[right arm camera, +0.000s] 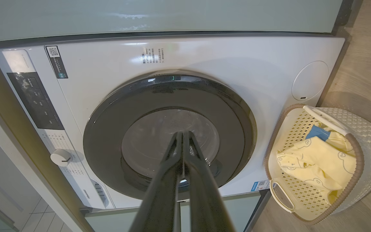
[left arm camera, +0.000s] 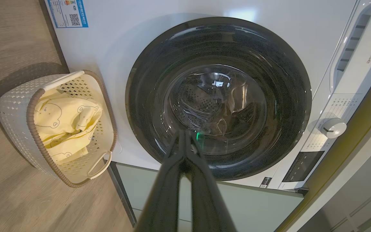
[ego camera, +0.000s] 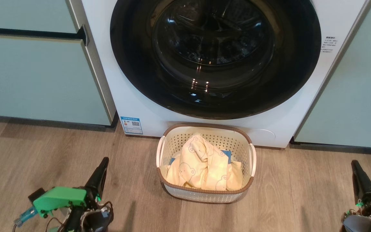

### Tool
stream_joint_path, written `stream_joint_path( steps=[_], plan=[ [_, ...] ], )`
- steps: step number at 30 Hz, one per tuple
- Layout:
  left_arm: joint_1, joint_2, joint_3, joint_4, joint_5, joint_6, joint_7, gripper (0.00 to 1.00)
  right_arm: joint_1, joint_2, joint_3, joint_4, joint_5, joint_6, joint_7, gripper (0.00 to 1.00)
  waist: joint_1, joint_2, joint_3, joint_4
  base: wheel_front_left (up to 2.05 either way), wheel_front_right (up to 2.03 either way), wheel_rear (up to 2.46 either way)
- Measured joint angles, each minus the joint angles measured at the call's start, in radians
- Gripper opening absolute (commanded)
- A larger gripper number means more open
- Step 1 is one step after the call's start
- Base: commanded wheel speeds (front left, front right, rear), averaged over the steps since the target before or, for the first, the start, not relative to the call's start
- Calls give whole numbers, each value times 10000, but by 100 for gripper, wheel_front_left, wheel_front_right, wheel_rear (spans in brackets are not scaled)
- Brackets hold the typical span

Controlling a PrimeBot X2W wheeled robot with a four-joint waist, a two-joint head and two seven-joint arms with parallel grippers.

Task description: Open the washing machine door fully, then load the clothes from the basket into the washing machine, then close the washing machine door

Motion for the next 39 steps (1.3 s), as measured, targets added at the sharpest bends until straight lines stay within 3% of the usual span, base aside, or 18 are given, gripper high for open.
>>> stream_joint_path(
  steps=[9, 10, 18, 39],
  plan=[
    [0, 0, 0, 0, 0, 0, 0, 0, 0, 0, 0, 0, 0, 0, 0, 0, 0, 0, 0, 0, 0, 0, 0],
    [24, -12, -2, 86, -4, 0, -4, 100, 29, 12, 15, 90, 4, 2, 0, 100, 0, 0, 0, 0, 0, 0, 0],
    [1105, -224, -105, 1260, -4, 6, -29, 100, 1166, 274, 123, 1267, 4, 2, -21, 100, 0, 0, 8, -2, 0, 0, 0],
    [643, -219, -215, 813, 1101, 4, -635, 100, 828, 274, 416, 631, -750, 2, -635, 100, 0, 0, 35, 5, 0, 0, 0]
  ],
)
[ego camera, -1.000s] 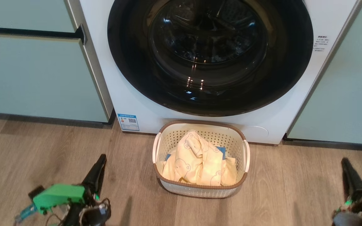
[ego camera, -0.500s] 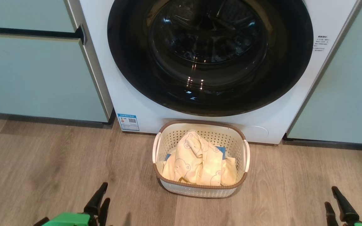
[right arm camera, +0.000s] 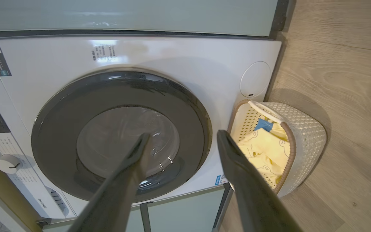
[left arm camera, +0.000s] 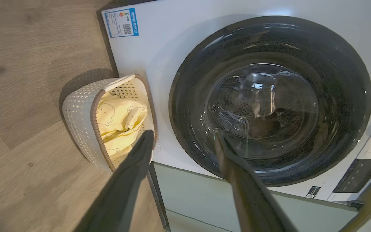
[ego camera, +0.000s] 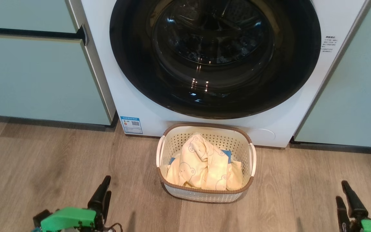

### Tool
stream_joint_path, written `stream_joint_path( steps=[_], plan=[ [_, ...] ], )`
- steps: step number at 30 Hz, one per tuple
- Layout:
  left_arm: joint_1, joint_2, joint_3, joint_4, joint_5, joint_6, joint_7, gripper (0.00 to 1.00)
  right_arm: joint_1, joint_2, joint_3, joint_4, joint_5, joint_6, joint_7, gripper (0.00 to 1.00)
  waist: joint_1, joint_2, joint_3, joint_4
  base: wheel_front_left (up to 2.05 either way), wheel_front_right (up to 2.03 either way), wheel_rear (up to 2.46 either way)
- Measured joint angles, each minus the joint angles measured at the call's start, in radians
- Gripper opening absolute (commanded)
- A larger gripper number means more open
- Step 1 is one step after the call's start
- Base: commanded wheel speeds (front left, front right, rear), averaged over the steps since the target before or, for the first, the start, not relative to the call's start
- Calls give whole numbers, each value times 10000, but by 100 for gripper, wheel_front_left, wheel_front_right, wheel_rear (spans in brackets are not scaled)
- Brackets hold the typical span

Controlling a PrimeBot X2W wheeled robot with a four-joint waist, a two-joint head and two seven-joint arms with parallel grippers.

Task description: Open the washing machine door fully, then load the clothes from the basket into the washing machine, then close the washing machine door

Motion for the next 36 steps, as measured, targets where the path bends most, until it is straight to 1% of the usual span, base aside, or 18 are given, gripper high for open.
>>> stream_joint_path(
  steps=[10, 17, 21, 36],
  plan=[
    [-156, 2, -27, -288, 909, 0, -274, 100, -25, 0, 207, -276, -757, 0, -228, 100, 0, 0, 8, 9, 0, 0, 0],
    [-221, 8, -107, -545, 1914, 0, -483, 100, -248, -2, 359, -493, -1601, 0, -458, 100, 0, 0, 37, 23, 0, 0, 0],
    [-299, 8, -182, -587, 2290, 0, -577, 100, -337, -2, 449, -568, -1847, 0, -581, 100, 0, 0, 54, 31, 0, 0, 0],
    [-643, 19, -297, -1016, 3940, -2, -980, 100, -545, -8, 897, -932, -3843, 0, -1003, 100, 0, 0, 95, 44, 0, 0, 0]
  ],
)
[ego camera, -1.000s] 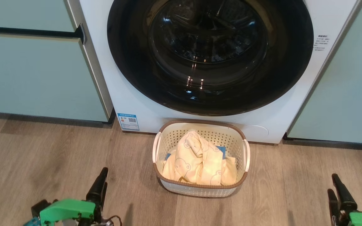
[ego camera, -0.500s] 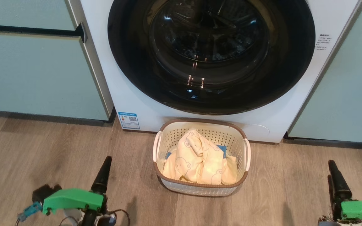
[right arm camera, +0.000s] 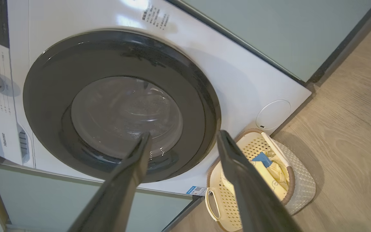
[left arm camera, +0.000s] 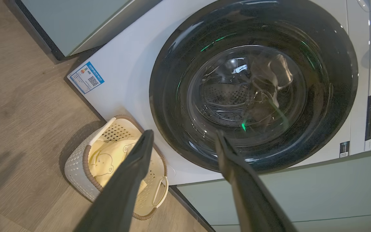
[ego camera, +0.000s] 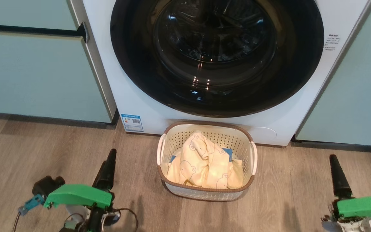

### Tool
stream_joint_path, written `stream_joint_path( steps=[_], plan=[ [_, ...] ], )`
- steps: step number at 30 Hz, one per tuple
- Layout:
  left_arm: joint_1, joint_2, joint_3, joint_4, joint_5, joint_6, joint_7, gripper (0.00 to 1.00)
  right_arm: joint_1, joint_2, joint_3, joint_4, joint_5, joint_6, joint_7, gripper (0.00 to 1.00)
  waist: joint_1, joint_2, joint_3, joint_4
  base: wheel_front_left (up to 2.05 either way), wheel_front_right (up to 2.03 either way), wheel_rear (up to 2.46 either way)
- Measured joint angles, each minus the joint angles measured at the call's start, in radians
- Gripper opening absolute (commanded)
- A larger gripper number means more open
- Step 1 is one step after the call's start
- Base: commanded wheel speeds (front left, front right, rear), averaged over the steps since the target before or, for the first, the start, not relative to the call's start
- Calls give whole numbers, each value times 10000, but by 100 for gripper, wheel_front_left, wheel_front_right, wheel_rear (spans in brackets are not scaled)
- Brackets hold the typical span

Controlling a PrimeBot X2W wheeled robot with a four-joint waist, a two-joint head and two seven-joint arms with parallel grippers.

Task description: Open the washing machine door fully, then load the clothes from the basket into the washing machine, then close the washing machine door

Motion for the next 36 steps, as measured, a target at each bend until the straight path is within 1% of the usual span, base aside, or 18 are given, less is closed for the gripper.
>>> stream_joint_path(
  steps=[8, 14, 19, 36],
  plan=[
    [-125, 4, -33, -71, 1246, 0, -251, 100, -88, -23, 272, -153, -1461, 0, -228, 100, 0, 0, 18, 2, 0, 0, 0],
    [-245, 10, -42, -163, 2395, 0, -439, 100, -187, -42, 389, -270, -2637, 0, -353, 100, 0, 0, 23, -17, 0, 0, 0],
    [-365, 19, -75, -268, 3476, -2, -579, 100, -280, -82, 439, -362, -3377, 0, -539, 100, 0, 0, 24, -24, 0, 0, 0],
    [-602, 31, -288, -291, 6264, -13, -1057, 100, -449, -113, 571, -479, -5674, 0, -1028, 100, 0, 0, -34, 17, 0, 0, 0]
  ],
)
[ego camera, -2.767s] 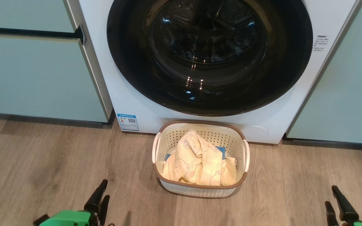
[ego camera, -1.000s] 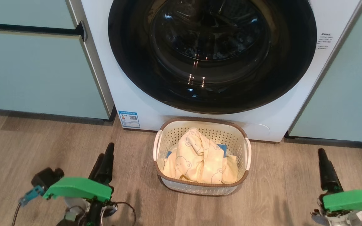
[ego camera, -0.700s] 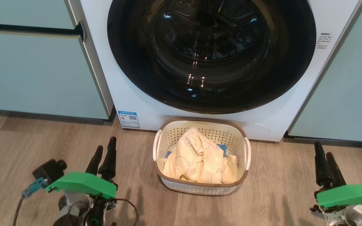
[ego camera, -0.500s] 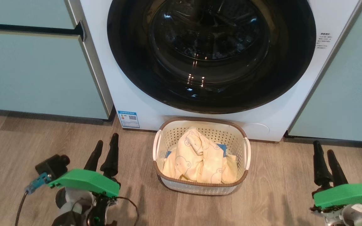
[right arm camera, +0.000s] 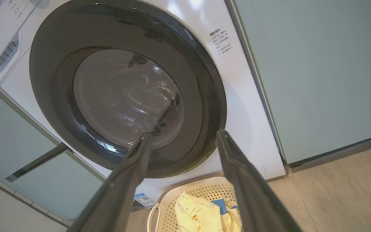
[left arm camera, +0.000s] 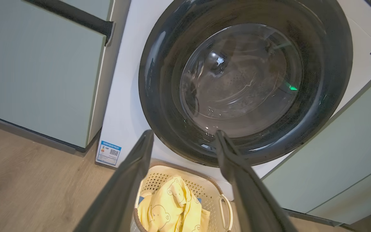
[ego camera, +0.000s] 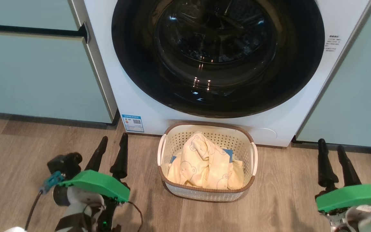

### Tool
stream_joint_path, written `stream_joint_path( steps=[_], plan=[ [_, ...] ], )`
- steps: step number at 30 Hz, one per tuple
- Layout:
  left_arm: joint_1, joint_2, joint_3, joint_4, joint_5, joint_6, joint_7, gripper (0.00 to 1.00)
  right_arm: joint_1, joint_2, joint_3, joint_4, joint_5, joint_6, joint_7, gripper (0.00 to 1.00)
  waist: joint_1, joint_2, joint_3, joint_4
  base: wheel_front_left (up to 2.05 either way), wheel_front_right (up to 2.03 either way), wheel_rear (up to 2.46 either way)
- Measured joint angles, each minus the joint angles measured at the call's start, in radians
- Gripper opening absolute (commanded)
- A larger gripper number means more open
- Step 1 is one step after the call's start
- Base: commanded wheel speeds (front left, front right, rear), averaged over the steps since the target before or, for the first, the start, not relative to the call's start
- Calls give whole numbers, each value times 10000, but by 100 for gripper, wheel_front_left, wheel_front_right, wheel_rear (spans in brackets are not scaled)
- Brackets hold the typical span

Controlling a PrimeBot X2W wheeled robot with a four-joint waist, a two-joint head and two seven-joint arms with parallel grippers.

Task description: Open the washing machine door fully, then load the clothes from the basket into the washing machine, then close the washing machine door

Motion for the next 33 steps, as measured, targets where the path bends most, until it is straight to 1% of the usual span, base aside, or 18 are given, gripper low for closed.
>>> stream_joint_path(
  steps=[15, 27, 33],
  plan=[
    [-373, 10, -38, 270, 1990, 15, -439, 100, -24, -33, 209, -12, -2117, 0, -437, 100, 0, 0, -10, -15, 0, 0, 0],
    [-639, 19, -65, 456, 3055, 82, -790, 100, -281, -65, 393, -8, -3664, 0, -798, 100, 0, 0, -34, -37, 0, 0, 0],
    [-778, 21, -69, 552, 3476, 90, -917, 100, -290, -75, 435, -25, -4203, 0, -890, 100, 0, 0, -36, -43, 0, 0, 0]
  ],
)
